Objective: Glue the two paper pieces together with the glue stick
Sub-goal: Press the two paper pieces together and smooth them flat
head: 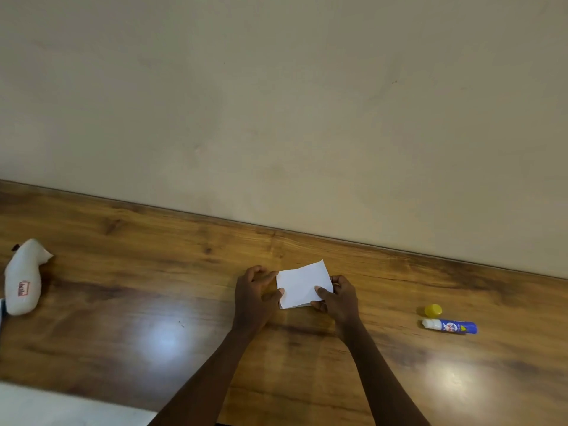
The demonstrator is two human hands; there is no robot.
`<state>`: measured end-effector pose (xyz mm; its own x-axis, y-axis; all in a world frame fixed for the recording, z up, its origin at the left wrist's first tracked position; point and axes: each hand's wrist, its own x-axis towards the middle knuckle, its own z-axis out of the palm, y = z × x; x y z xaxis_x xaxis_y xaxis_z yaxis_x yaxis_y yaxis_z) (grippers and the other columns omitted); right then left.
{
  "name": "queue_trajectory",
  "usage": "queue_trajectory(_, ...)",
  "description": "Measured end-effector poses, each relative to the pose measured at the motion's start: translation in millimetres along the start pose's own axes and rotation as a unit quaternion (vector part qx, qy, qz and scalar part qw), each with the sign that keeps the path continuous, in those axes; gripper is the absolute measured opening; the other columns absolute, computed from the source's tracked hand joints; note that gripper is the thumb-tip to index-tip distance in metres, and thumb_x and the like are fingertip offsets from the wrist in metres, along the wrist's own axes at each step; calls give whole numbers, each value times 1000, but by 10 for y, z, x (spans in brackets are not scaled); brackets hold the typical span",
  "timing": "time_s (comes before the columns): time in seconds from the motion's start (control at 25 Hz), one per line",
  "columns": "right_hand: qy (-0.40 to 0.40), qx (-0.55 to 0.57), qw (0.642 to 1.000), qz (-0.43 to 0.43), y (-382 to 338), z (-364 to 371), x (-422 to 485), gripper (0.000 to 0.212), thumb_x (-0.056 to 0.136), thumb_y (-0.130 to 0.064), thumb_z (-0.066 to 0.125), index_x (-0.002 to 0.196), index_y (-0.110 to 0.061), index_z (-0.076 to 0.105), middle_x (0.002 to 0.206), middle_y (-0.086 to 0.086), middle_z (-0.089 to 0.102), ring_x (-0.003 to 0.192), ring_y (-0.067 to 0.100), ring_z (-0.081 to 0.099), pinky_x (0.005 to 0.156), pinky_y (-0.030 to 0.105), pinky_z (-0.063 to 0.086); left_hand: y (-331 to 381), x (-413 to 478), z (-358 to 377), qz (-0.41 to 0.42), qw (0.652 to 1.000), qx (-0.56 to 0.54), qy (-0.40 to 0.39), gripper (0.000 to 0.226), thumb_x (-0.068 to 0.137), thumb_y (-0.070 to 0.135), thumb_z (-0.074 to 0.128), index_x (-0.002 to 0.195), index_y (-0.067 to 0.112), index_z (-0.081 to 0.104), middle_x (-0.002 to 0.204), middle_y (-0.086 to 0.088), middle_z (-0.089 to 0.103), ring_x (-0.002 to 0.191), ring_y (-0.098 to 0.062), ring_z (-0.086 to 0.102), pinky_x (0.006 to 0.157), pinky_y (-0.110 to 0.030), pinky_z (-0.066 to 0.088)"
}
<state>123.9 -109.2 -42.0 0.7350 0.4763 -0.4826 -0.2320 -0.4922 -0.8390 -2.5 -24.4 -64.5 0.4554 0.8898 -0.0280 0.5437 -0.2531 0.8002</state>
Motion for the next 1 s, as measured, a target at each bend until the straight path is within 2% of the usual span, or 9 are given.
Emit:
queue_trajectory(0.16,4,-18,1000,-9,0,24,-24,37,81,-5,60,114,-3,46,123,17,51,103,30,56,63,29,56,-9,2,-1,19,999,43,-10,43,69,21,74,109,11,64,126,-10,54,116,-26,44,92,-27,30)
queue_trajectory(0.32,39,-98,993,-49,-11,56,-46,33,79,-5,63,108,-1,48,118,19,56,94,25,56,74,36,56,-12,5,23,17,998,54,-5,46,63,22,77,106,12,66,124,-11,54,114,-26,45,92,-29,33)
queue_trajectory(0.44,82,-182,975,-98,-27,109,-77,37,74,-5,67,105,-2,47,111,20,59,87,23,55,70,27,48,3,28,26,6,999,46,-7,46,61,22,79,104,11,67,124,-12,53,116,-26,44,96,-34,37)
queue_trajectory(0.56,119,-266,946,-141,-12,117,-112,45,73,-11,69,111,-7,45,119,15,53,104,27,52,79,30,43,25,40,25,-2,999,46,-12,45,62,23,79,104,12,66,127,-10,50,119,-24,42,99,-36,37)
queue_trajectory(0.64,136,-358,907,-177,-6,115,-150,47,77,-16,65,120,-15,45,131,11,43,118,28,41,93,38,37,31,36,22,-5,999,47,-13,46,62,23,78,105,12,65,129,-10,49,120,-24,41,100,-35,36)
queue_trajectory(0.76,15,-466,862,-199,-8,202,-214,50,86,-23,49,133,-32,33,150,7,12,133,30,17,107,46,20,28,35,26,-3,999,51,-15,47,63,22,78,107,11,64,131,-12,48,122,-25,40,101,-35,34)
queue_trajectory(0.84,-59,-500,843,-191,18,266,-241,49,90,-31,41,135,-41,24,153,5,-3,136,32,7,110,51,14,32,31,30,-7,999,46,-20,48,63,21,78,108,10,64,132,-13,47,122,-26,40,102,-34,33)
queue_trajectory(0.92,-56,-502,843,-187,71,254,-221,46,92,-34,34,135,-46,21,154,5,-5,137,32,7,109,53,13,38,31,27,-9,999,41,-20,47,63,21,78,107,10,64,132,-13,47,122,-26,40,102,-35,34)
queue_trajectory(1.0,-17,-495,850,-177,117,138,-166,45,92,-37,30,135,-46,20,154,4,-4,136,31,9,108,53,14,47,29,23,-9,999,41,-20,46,63,21,78,106,10,65,132,-13,46,122,-26,39,102,-37,35)
